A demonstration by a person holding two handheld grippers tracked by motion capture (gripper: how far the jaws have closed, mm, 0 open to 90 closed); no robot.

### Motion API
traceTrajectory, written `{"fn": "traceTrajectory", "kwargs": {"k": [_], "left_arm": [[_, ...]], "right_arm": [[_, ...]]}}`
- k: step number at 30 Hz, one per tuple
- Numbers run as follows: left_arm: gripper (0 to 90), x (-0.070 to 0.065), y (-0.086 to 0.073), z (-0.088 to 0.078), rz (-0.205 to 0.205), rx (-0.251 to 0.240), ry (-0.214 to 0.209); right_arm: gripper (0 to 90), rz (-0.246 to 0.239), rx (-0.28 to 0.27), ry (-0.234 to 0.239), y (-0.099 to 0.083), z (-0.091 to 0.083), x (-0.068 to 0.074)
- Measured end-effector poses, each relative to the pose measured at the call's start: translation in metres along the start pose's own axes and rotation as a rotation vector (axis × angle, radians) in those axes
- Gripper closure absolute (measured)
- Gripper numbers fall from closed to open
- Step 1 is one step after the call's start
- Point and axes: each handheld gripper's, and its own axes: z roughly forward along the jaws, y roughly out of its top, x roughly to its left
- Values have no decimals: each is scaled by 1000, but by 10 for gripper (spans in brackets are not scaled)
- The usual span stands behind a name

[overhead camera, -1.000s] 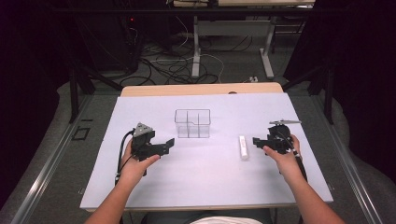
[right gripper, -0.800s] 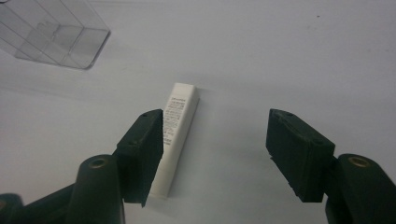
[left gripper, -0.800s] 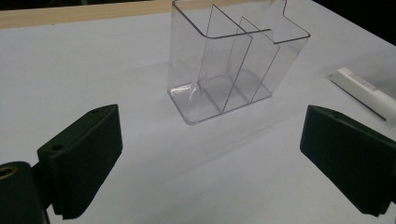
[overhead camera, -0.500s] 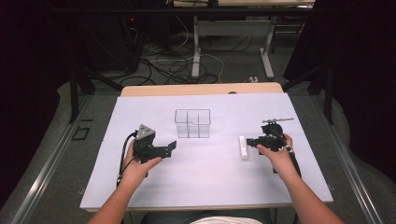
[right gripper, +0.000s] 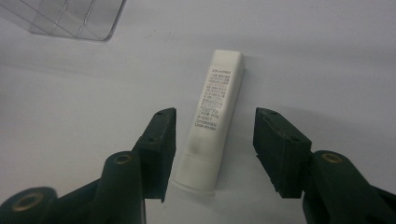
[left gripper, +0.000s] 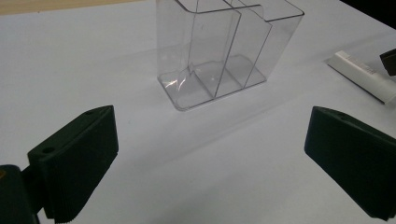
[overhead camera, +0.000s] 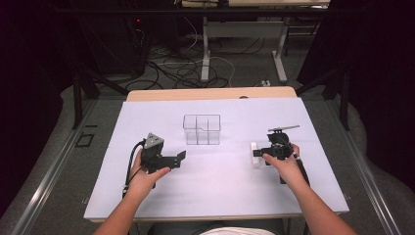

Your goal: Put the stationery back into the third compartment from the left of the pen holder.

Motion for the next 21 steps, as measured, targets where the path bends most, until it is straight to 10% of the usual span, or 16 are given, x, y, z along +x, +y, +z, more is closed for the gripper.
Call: {"fn": "traceTrajectory", "kwargs": {"k": [21], "left_arm": [[30, -3, -3, 5, -6, 19, -12]], "right_arm": [[564, 101, 154, 23, 7, 17, 1]]}}
